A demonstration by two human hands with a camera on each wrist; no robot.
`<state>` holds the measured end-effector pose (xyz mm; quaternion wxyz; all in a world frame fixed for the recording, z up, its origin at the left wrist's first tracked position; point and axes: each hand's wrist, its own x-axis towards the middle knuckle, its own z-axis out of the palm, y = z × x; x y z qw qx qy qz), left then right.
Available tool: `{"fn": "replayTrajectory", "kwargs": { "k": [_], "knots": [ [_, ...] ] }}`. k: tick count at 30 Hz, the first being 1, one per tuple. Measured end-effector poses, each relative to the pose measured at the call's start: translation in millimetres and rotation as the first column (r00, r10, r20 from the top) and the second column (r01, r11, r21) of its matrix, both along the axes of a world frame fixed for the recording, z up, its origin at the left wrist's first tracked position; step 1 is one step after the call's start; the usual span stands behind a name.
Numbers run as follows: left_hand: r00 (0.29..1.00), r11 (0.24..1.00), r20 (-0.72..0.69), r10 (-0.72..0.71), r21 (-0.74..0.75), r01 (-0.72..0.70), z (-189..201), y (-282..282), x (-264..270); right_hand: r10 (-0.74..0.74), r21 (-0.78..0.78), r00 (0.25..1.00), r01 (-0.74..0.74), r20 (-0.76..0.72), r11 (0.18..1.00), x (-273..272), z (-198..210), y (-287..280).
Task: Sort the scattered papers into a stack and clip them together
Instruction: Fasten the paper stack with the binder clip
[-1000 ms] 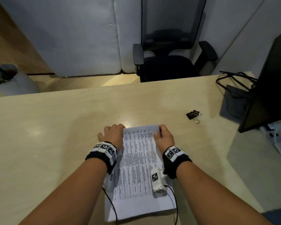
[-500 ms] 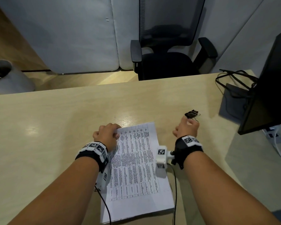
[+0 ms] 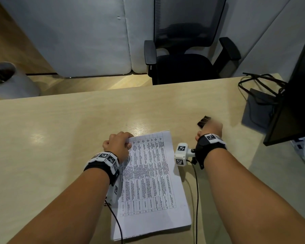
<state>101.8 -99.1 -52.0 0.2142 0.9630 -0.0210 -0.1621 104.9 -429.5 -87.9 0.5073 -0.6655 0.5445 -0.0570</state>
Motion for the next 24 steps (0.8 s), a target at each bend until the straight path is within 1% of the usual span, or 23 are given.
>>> {"fn": "replayTrajectory", "kwargs": {
  "k": [1, 2, 3, 4, 6, 8, 9, 10, 12, 14, 15, 16, 17, 19, 21, 24],
  "knots": [
    [1.000, 1.000, 0.002, 0.000, -0.001, 0.000, 0, 0, 0, 0.050, -0.025, 0.999, -0.050, -0.003, 0.998, 0, 0, 9],
    [1.000, 1.000, 0.001, 0.000, -0.001, 0.000, 1, 0, 0, 0.090, -0.031, 0.996, -0.090, 0.002, 0.996, -2, 17, 28],
    [1.000, 1.000, -0.004, -0.001, 0.001, 0.001, 2, 0, 0, 0.143, -0.038, 0.989, -0.142, 0.024, 0.989, -6, 47, 53],
    [1.000, 1.000, -0.013, -0.002, 0.006, 0.002, 2, 0, 0, 0.194, -0.039, 0.979, -0.192, 0.055, 0.981, -7, 64, 72],
    [1.000, 1.000, -0.028, -0.003, 0.014, 0.003, 4, 0, 1, 0.311, -0.061, 0.939, -0.305, 0.150, 0.950, -6, 86, 101],
    [0.999, 1.000, -0.033, -0.003, 0.013, 0.004, 4, 1, 0, 0.376, -0.056, 0.887, -0.375, 0.268, 0.925, -3, 97, 116],
    [0.999, 1.000, -0.033, -0.003, 0.010, 0.003, 4, 1, 0, 0.391, -0.006, 0.860, -0.412, 0.329, 0.911, -2, 101, 120],
    [0.999, 1.000, -0.033, -0.003, 0.006, 0.003, 5, 1, 0, 0.394, 0.077, 0.833, -0.456, 0.387, 0.887, -2, 106, 125],
    [0.999, 1.000, -0.041, -0.004, 0.001, 0.004, 7, 1, 0, 0.385, 0.253, 0.786, -0.547, 0.484, 0.798, -2, 112, 132],
    [0.999, 1.000, -0.054, -0.002, -0.006, 0.002, 9, 1, 1, 0.422, 0.341, 0.746, -0.630, 0.515, 0.698, -3, 113, 141],
    [0.998, 1.000, -0.056, 0.003, -0.011, -0.004, 9, 1, 1, 0.446, 0.358, 0.733, -0.655, 0.513, 0.666, -5, 113, 147],
    [0.998, 1.000, -0.056, 0.009, -0.015, -0.010, 10, 1, 1, 0.466, 0.363, 0.728, -0.667, 0.503, 0.650, -6, 111, 153],
    [0.998, 1.000, -0.054, 0.016, -0.020, -0.017, 11, 1, 1, 0.497, 0.344, 0.731, -0.669, 0.468, 0.659, -6, 107, 159],
    [0.998, 1.000, -0.054, 0.020, -0.015, -0.020, 13, 1, 1, 0.594, 0.225, 0.723, -0.682, 0.353, 0.696, -6, 98, 165],
    [0.998, 1.000, -0.057, 0.016, 0.005, -0.016, 13, 1, 1, 0.685, 0.142, 0.677, -0.731, 0.268, 0.667, -5, 89, 168],
    [0.998, 1.000, -0.060, 0.020, 0.001, -0.020, 12, 3, 2, 0.767, 0.076, 0.606, -0.793, 0.212, 0.605, -4, 84, 169]
  ]
}}
